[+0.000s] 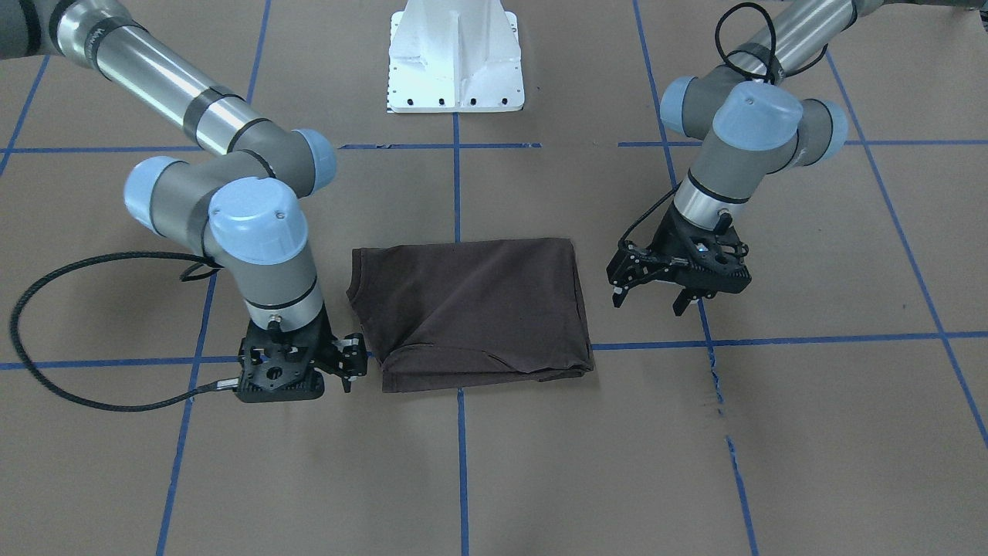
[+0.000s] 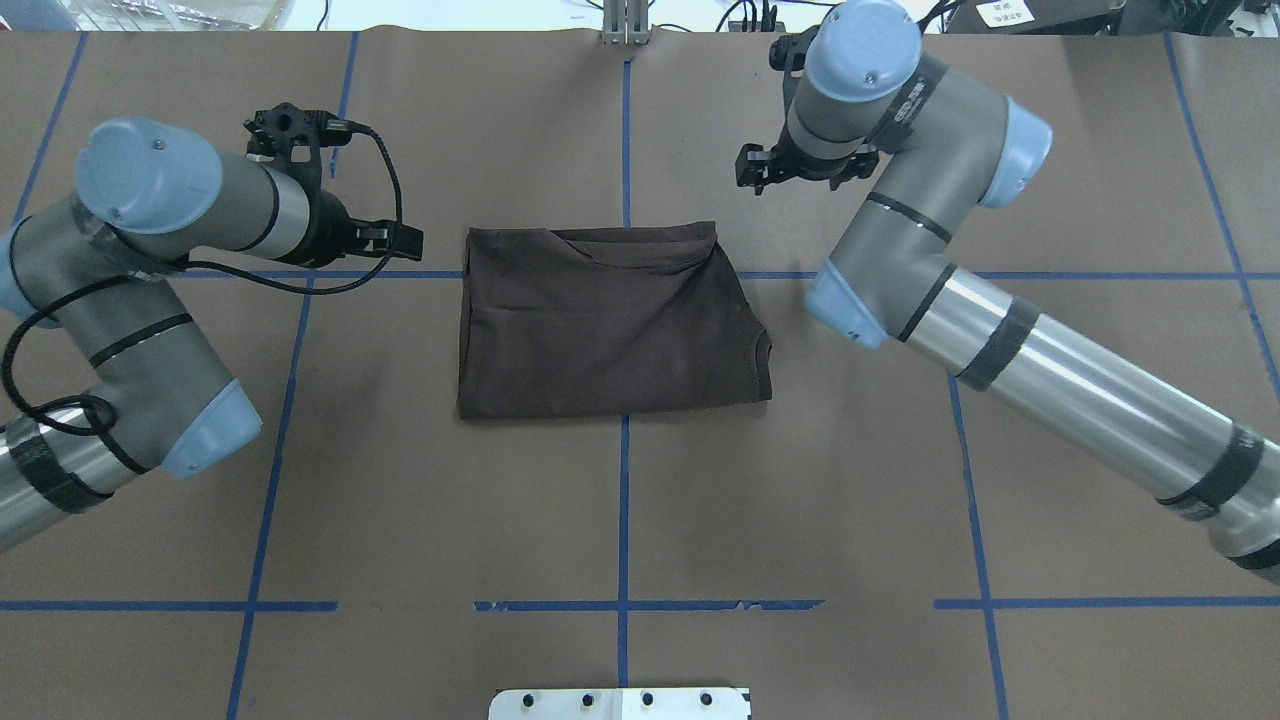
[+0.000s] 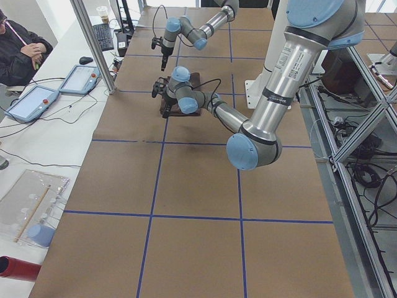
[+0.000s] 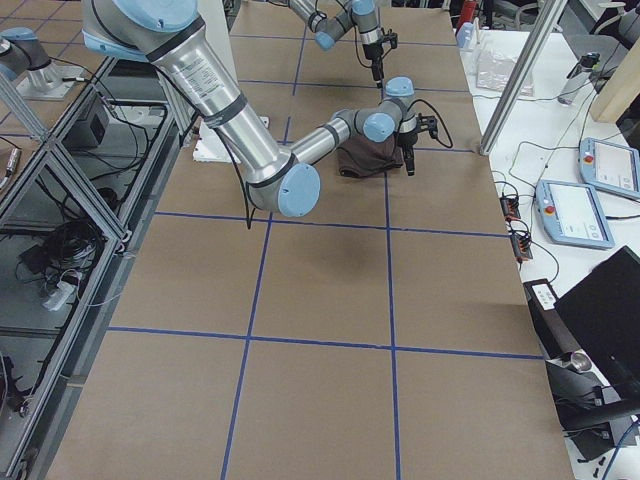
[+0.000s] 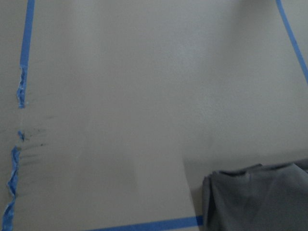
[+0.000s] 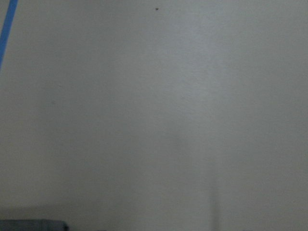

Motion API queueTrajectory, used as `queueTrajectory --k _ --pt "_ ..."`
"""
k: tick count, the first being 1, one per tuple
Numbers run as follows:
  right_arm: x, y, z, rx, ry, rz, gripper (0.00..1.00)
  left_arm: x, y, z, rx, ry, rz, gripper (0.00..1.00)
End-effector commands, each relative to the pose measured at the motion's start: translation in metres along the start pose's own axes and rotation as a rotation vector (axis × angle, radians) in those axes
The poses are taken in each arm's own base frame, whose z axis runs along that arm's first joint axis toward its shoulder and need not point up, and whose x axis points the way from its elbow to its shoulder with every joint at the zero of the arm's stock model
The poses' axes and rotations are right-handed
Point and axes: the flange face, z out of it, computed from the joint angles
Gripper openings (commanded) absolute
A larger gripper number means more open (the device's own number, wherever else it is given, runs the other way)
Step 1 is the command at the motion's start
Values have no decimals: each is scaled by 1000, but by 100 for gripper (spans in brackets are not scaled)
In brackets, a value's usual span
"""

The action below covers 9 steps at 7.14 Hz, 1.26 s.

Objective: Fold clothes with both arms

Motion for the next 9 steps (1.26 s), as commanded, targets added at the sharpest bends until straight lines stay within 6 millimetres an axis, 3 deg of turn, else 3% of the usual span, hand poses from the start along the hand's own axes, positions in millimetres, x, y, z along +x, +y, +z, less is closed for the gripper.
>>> queueTrajectory --k 1,2,3,4,5,6,7,8,9 --pt "150 21 -80 -94 -16 -139 100 -47 14 -75 -31 -79 147 100" --pt "229 45 -113 -131 4 -200 100 -108 23 -114 -51 -135 240 100" --pt "303 70 -135 -170 12 -250 100 -181 30 -153 -72 -176 326 100" --pt "376 98 -141 -209 -34 -250 100 -256 32 -195 -99 -179 401 100" --pt "439 135 -146 -228 -56 -155 100 -314 43 -234 -99 -176 375 100" --pt "491 196 -130 -303 -26 -55 100 -370 80 -238 -156 -202 259 100" --pt "529 225 -129 -323 -12 30 100 -425 104 -234 -188 -227 159 100" --pt "553 246 -153 -280 -19 55 100 -471 110 -272 -125 -269 50 100" --pt "568 259 -161 -268 -27 -6 100 -489 128 -268 -183 -273 49 100"
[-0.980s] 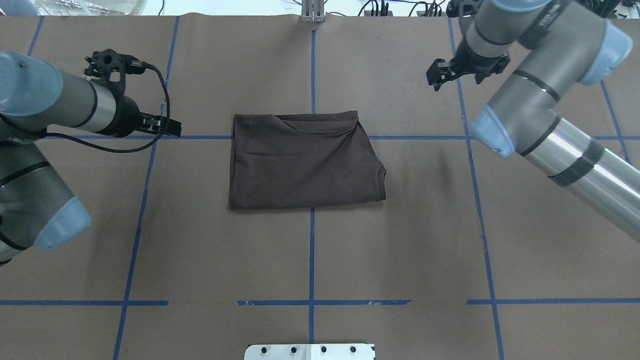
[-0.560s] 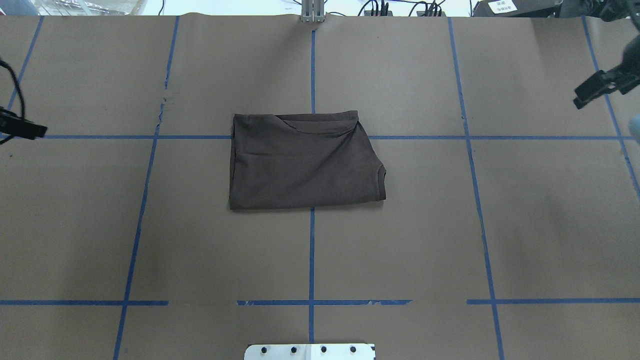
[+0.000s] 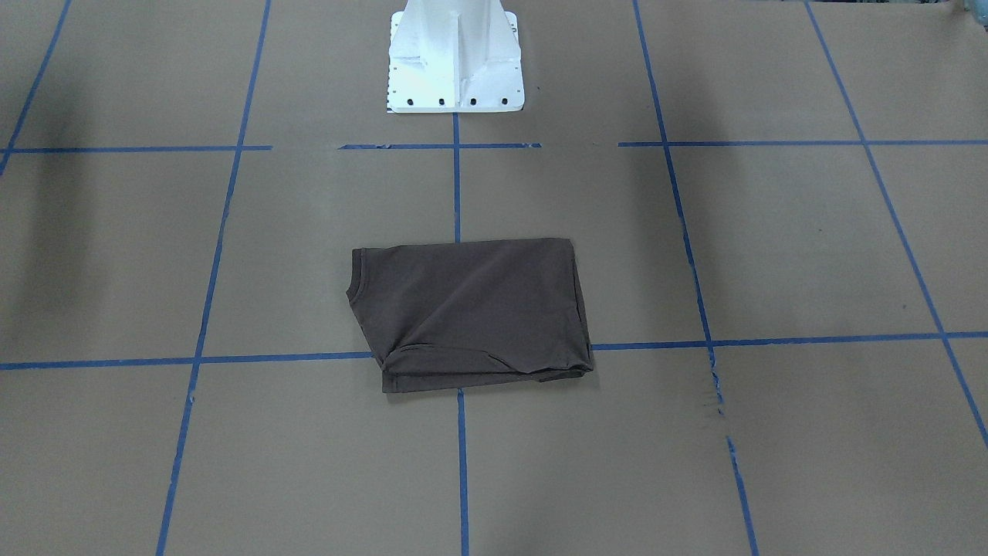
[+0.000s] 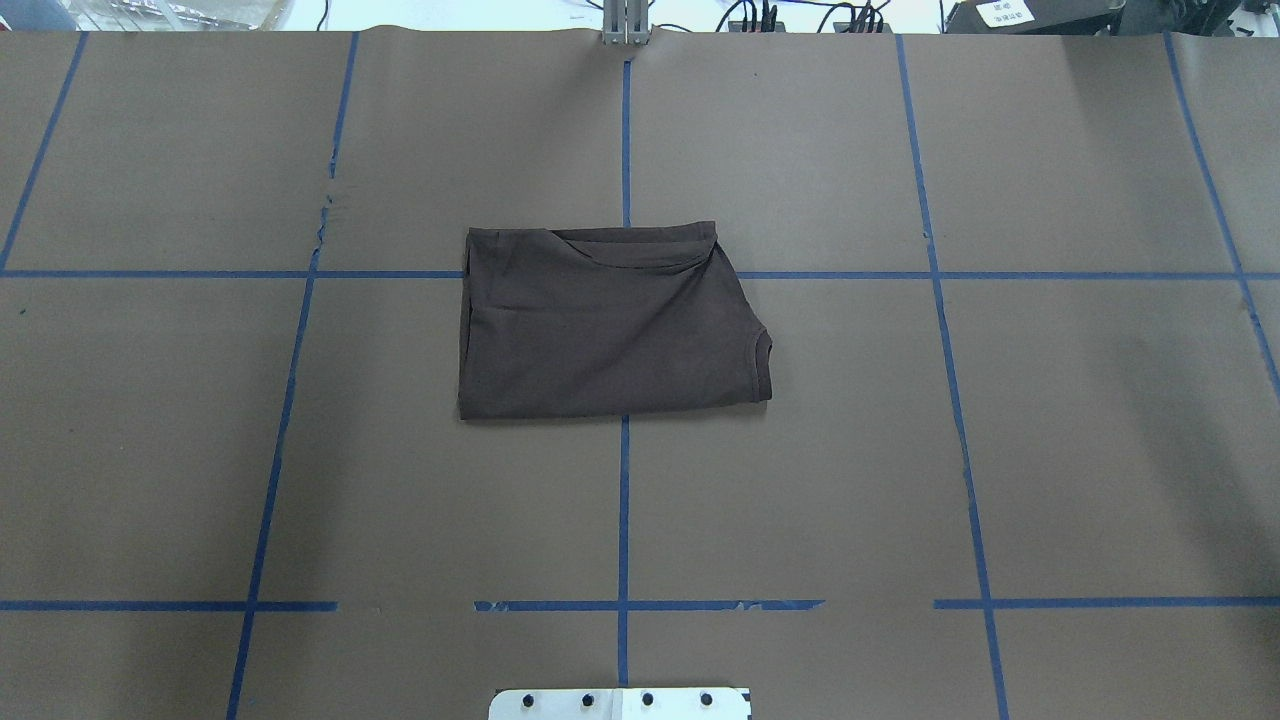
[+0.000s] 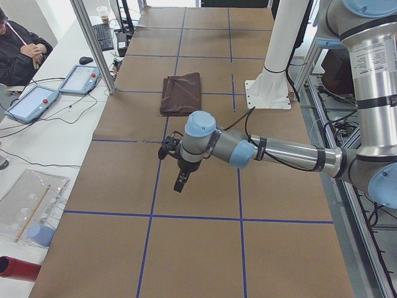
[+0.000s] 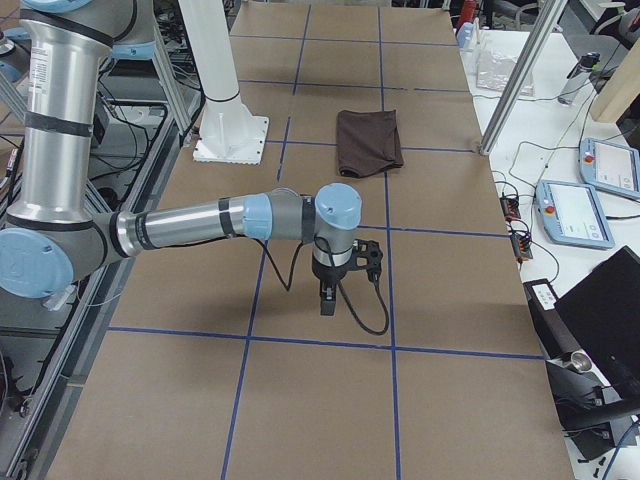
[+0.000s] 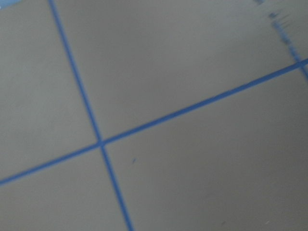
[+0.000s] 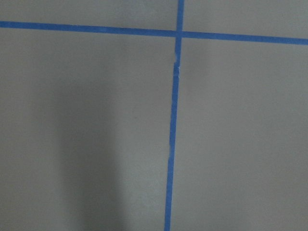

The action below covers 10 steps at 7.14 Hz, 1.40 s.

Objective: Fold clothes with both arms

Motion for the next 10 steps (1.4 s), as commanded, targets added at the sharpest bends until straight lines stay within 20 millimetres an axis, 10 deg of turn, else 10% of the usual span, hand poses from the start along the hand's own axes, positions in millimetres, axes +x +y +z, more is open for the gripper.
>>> queueTrajectory --k 1,4,10 --pt "26 29 -9 23 4 -15 100 -46 38 8 -133 -5 -117 100" --pt "24 26 -8 22 -3 50 100 -51 78 17 -175 131 -202 100" --pt "10 17 -4 11 -6 12 100 -28 49 -11 -109 108 -127 100"
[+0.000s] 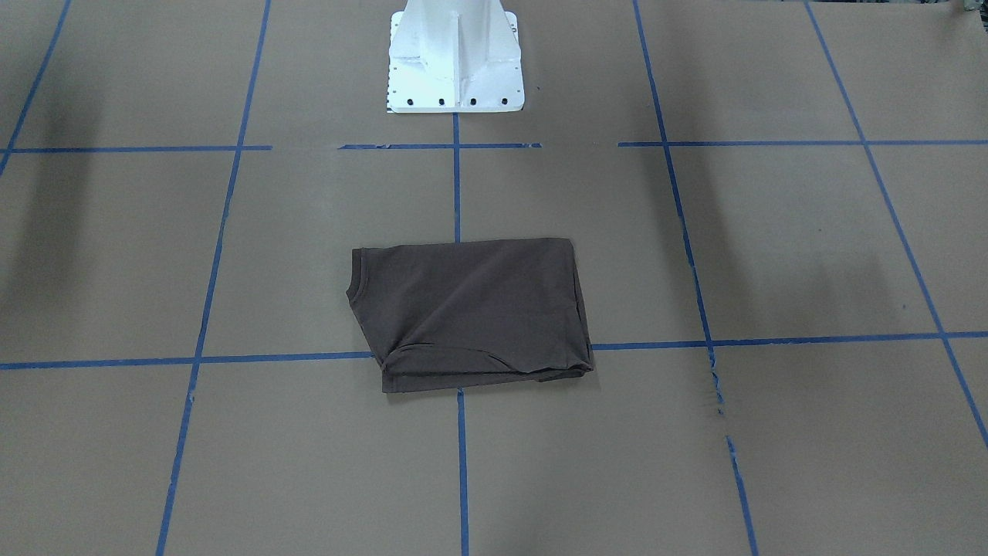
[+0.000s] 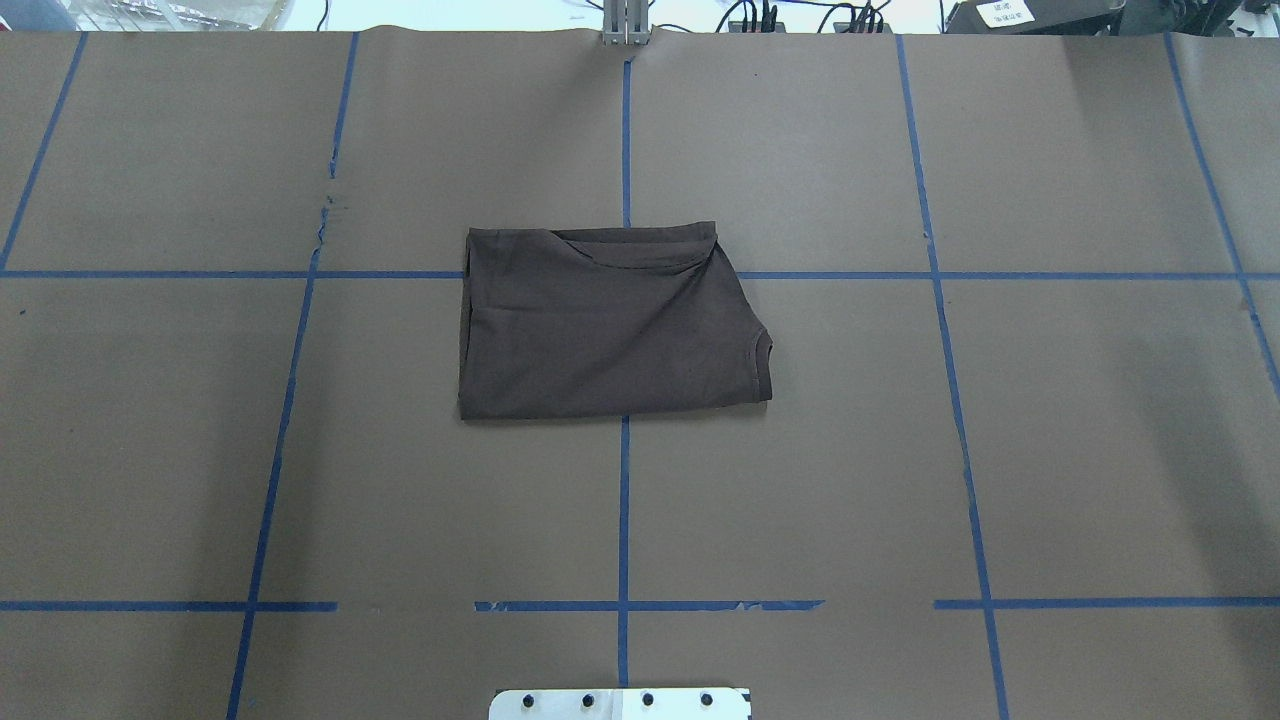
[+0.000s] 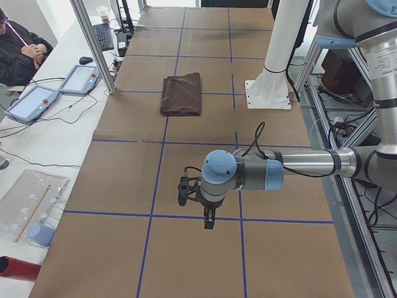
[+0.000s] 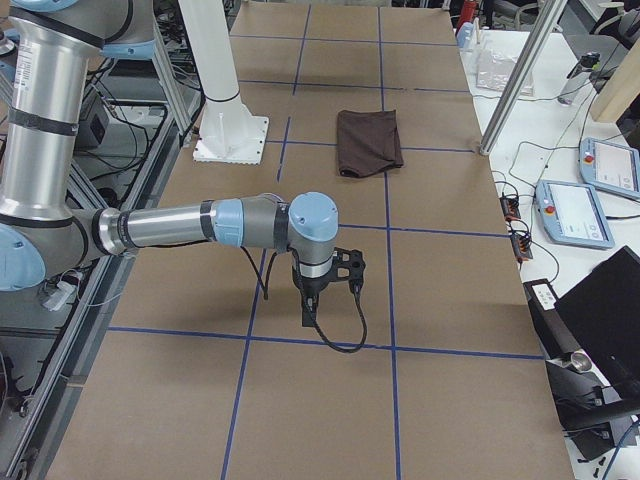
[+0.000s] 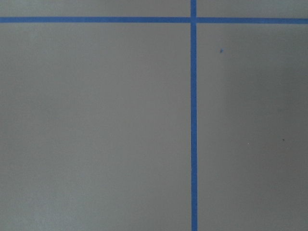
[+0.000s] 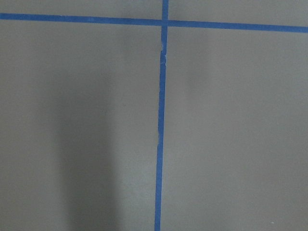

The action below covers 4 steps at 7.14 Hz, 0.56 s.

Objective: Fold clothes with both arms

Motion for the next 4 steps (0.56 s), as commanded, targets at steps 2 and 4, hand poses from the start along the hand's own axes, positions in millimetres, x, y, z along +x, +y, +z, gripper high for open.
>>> queueTrajectory --k 2,4 --pt "-2 0 -1 2 -17 3 100 12 -4 -12 25 -4 24 100" --pt "-7 -8 -5 13 -19 -6 100 12 -4 -12 27 -2 25 100"
